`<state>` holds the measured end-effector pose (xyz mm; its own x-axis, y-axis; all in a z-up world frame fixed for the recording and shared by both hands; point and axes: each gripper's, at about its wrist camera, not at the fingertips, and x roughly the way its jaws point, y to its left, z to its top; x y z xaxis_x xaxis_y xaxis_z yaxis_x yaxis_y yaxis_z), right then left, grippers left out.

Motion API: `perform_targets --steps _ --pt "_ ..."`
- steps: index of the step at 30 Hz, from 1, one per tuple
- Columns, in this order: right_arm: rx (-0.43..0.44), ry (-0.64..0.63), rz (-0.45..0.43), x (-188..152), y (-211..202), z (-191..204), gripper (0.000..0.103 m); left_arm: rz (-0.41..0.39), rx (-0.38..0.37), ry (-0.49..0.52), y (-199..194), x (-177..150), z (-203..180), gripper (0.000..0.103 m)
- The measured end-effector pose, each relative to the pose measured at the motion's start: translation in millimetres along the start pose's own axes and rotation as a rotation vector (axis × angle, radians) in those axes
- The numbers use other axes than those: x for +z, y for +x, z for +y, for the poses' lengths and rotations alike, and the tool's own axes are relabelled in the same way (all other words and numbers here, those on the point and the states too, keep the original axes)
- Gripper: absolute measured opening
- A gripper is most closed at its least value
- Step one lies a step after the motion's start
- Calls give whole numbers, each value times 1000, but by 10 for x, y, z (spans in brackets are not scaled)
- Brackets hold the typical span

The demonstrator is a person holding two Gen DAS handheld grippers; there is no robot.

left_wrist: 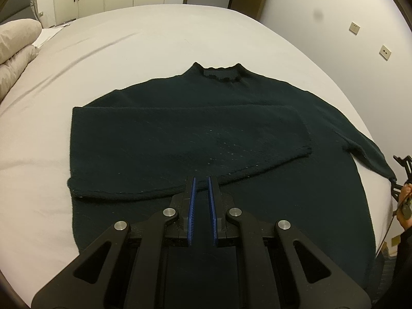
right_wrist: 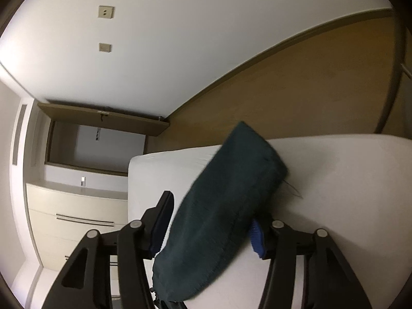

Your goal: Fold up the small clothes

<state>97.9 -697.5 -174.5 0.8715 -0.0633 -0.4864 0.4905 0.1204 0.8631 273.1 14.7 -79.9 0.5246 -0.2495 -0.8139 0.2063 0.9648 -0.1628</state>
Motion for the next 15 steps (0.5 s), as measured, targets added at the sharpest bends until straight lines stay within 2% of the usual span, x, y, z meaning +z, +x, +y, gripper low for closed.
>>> perform_targets --steps 1,2,3,5,9,11,12,13,15 --pt "3 -10 5 -3 26 -4 55 1 -8 -2 4 2 -8 9" --pt "9 -20 11 -9 40 1 47 1 -16 -7 7 7 -5 9" --pt "15 -29 20 -8 57 5 33 1 -31 -16 9 15 2 9" --pt "2 -48 34 -3 89 19 16 0 -57 -39 12 43 29 9" --pt "-48 -121 4 -46 89 211 13 -14 -126 -107 21 119 134 9" --pt "-58 -199 -6 -126 143 475 13 -15 -153 -135 33 161 188 11" --pt "-60 -245 -5 -187 188 635 13 -14 -170 -150 40 180 216 14" --pt "-53 -314 2 -299 264 874 12 -16 -191 -169 48 208 254 21" --pt "-29 -439 26 -576 408 1296 12 -26 -224 -195 45 251 308 47"
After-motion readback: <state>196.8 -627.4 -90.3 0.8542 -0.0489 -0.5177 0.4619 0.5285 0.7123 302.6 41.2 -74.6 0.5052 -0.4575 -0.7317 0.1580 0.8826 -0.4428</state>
